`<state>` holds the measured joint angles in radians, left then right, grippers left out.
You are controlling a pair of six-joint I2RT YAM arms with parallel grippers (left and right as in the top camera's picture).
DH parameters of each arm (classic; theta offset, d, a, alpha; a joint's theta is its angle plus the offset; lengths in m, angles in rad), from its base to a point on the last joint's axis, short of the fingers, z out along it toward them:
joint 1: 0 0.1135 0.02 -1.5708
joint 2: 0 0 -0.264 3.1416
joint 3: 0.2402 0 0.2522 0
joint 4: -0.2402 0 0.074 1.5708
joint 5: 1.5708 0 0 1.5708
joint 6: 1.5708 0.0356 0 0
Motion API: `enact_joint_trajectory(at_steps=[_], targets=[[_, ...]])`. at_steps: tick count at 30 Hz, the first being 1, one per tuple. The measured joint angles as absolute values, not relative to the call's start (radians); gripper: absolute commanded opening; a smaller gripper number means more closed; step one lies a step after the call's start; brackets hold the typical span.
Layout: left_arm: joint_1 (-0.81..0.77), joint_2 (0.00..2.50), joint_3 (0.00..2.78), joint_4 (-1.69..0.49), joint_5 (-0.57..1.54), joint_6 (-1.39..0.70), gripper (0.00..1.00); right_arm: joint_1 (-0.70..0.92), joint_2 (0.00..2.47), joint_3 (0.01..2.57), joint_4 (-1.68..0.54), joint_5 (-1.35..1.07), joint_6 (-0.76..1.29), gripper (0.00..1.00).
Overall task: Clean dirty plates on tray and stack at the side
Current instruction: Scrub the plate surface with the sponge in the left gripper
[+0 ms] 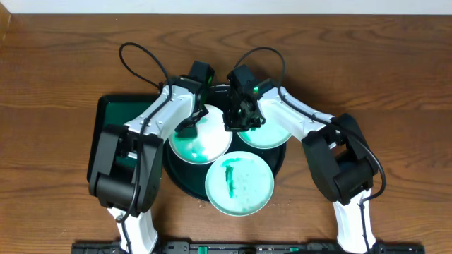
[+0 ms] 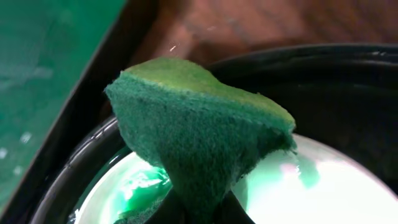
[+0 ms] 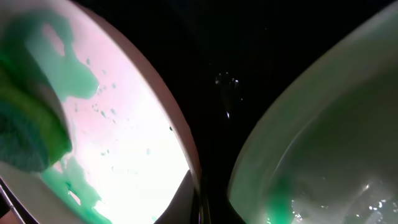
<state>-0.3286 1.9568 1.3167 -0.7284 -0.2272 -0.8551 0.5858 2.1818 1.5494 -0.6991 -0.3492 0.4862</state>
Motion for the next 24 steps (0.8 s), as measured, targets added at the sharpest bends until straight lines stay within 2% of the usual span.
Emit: enact_joint_trajectory(at_steps=[5,11,15,19,24], targets=[[-0.329,1.958,1.316,-0.682,-0.205,-0.722,0.07,0.586,2.183,1.549,-0.702,-0.35,0.487,0.01],[-0.317,1.958,1.316,-0.633,-0.009,-0.496,0.07,0.585,2.183,1.549,-0.701,-0.351,0.489,0.01],[-0.314,1.958,1.319,-0.635,0.083,-0.42,0.07,0.585,2.184,1.549,-0.701,-0.351,0.489,0.01],[-0.307,1.948,1.352,-0.735,0.071,-0.443,0.07,0.585,2.184,1.549,-0.701,-0.351,0.489,0.01],[-0.277,1.856,1.364,-0.882,-0.057,-0.577,0.07,0.585,2.184,1.549,-0.701,-0.351,0.489,0.01]])
